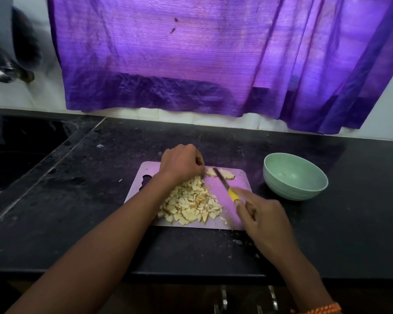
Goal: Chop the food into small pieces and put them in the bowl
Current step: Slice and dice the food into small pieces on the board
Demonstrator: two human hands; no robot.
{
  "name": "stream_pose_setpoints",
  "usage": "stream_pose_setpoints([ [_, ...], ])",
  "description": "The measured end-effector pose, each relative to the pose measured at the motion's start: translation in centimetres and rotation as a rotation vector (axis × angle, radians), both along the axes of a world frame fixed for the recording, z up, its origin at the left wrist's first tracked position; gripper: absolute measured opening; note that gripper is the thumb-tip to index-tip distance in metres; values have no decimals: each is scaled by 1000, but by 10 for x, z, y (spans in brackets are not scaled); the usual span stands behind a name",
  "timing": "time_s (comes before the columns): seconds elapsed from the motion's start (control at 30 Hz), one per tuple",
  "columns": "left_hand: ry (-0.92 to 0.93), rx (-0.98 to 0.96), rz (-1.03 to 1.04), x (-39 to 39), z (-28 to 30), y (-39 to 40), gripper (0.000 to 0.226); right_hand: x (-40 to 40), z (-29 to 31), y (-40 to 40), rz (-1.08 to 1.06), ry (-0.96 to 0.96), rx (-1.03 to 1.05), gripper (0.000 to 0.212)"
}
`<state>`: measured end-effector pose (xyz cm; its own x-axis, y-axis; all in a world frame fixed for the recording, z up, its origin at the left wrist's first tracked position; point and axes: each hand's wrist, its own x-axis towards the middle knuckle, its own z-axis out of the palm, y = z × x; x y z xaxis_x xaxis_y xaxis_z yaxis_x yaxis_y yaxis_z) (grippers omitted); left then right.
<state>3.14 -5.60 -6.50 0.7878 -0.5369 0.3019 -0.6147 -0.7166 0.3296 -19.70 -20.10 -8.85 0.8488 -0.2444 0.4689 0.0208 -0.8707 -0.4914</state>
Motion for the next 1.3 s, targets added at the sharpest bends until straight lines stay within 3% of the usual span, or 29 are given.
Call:
stream_pose_setpoints([
  [0.1, 6, -66, -5, 0, 1, 3, 15, 6, -1, -21, -88, -59, -36, 35],
  [0.27, 76, -81, -114, -1, 0, -1, 25, 25, 0, -31, -180, 35, -206, 29],
  [0.47, 88, 65, -269, -6, -5, -7, 50, 27, -3, -24, -35, 64, -168, 34],
  [0.6, 55, 78, -308, -3, -8, -6, 45, 20, -3, -22, 35, 54, -99, 33],
  [0.73, 41, 36, -305, -2, -5, -5, 42, 11, -6, -31, -89, -24, -32, 30],
  [0.9, 60, -32, -320, -6, 0, -4, 38, 13, -1, -28, -255, 79, -212, 25],
  [0.97, 94, -81, -316, -6, 2, -4, 38, 17, 0, -23, -198, 144, -249, 30],
  [1.1, 77, -176, -266, -5, 6, -1, 41, 19, -4, -16, 2, 111, -121, 35],
  [1.2, 60, -211, -255, -4, 7, 1, 37, 19, -9, -25, -20, 21, -18, 38],
  [1.3, 65, -188, -281, -7, 7, 1, 35, 17, -11, -30, -98, 25, -51, 40],
])
